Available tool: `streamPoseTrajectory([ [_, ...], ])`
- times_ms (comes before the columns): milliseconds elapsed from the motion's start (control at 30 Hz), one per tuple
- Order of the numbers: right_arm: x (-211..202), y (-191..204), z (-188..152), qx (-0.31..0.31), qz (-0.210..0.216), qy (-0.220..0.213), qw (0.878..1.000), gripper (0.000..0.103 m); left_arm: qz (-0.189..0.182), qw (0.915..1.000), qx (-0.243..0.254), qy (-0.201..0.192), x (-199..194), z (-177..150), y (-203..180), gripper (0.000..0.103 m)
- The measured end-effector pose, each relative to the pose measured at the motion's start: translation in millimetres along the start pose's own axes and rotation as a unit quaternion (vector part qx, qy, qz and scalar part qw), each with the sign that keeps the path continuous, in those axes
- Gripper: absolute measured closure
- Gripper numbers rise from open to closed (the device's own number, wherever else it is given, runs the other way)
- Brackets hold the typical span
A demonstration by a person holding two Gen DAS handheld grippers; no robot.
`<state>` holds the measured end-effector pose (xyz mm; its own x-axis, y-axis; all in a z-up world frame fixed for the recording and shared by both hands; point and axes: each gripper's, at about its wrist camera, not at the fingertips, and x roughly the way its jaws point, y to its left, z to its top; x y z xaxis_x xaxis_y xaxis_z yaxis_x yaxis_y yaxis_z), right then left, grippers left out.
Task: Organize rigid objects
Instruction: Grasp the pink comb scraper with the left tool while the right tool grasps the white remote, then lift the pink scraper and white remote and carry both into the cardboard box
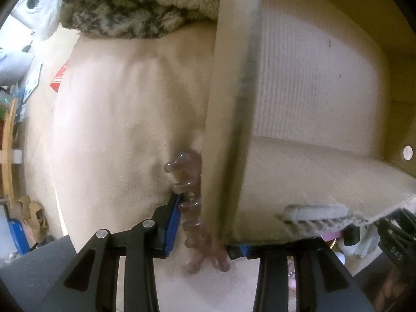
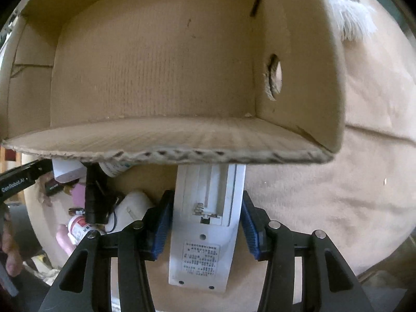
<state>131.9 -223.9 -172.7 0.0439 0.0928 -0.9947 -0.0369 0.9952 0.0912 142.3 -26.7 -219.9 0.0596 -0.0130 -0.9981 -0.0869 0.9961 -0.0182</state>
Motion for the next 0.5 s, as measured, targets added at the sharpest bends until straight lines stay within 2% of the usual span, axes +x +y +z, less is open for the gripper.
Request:
streamPoseTrajectory([
  [133,-9,-2,0,0.002,0.016,-0.015,1.000,0.057,-0.012,0.9999,-0.006,-0.007,-9,-4,9,0.072],
  [200,-18,-7,-6,0.005,0.033,-0.022,0.999,0.058,-0.020,0.9996,-0.017,-0.010,-20,-3,26,0.073],
  [233,-24,-9,-7,0.006,0.042,-0.027,0.999,0.058,-0.023,0.9995,-0.019,-0.011,-37,-15,32,0.073],
  [500,-63,-11,-27,-0.010,0.070,-0.061,0.996,0.058,-0.039,0.9987,-0.012,-0.030,-58,-38,48,0.073],
])
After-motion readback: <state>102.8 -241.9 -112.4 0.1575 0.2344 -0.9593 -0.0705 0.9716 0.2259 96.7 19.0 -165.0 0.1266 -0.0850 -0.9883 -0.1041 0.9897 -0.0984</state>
